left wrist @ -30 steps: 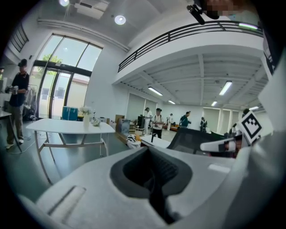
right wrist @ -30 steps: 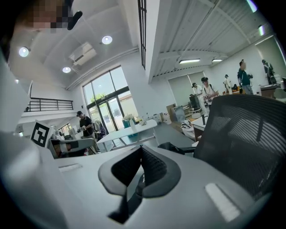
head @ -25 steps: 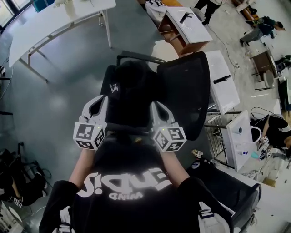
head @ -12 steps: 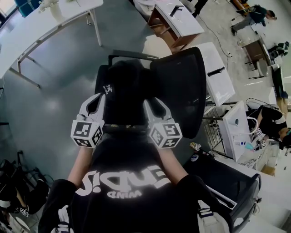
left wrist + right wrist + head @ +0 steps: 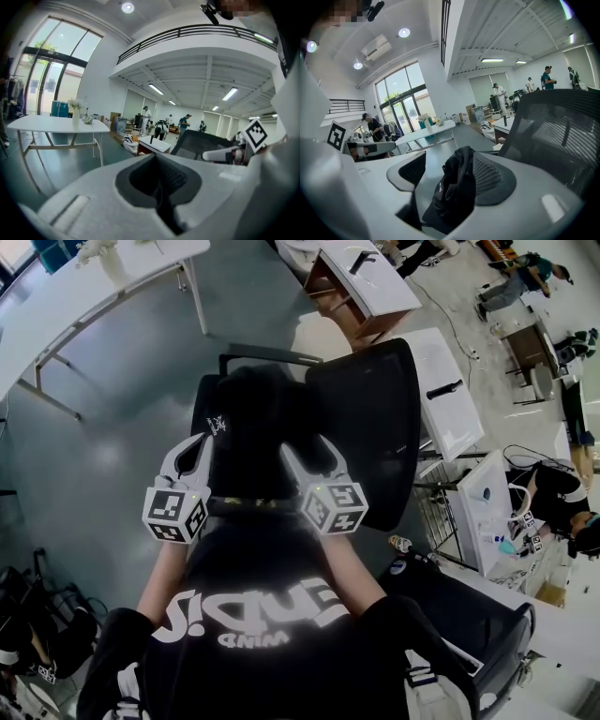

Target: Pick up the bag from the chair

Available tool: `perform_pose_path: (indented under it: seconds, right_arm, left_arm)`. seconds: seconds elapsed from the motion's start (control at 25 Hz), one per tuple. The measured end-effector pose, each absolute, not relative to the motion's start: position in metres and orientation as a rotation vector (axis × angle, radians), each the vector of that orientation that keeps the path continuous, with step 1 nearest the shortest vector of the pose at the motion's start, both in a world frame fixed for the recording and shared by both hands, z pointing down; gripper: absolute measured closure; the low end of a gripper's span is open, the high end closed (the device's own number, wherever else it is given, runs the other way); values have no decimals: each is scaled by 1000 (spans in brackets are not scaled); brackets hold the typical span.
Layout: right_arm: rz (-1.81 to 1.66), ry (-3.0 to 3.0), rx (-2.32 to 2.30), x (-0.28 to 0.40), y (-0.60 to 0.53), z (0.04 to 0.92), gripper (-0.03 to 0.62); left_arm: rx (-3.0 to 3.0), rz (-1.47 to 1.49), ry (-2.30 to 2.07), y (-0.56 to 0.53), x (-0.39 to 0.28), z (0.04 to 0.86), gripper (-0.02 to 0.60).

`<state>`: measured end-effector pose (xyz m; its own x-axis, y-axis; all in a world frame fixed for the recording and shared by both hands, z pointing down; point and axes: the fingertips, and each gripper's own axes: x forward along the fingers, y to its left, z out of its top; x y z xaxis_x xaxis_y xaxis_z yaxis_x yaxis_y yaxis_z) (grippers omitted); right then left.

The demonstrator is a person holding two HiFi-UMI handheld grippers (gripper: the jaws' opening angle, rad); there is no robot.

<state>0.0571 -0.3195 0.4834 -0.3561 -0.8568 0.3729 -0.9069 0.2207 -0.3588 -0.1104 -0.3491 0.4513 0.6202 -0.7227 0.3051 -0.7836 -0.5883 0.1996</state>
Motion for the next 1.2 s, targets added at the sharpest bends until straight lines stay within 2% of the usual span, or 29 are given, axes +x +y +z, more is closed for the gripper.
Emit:
perform_pose_path:
  seconds: [0.16, 0.48, 1.2]
  right_arm:
    - [841, -2354, 1695, 59, -334, 502, 246]
    - [919, -2280, 1643, 51, -368, 549, 223]
    - [981, -2104, 1574, 45, -453, 652, 238]
  left_arm:
    - [2523, 281, -1238, -355, -108, 457, 580]
    - [2497, 297, -1229, -381, -109, 472, 580]
    - [2408, 381, -1237, -401, -134, 510, 580]
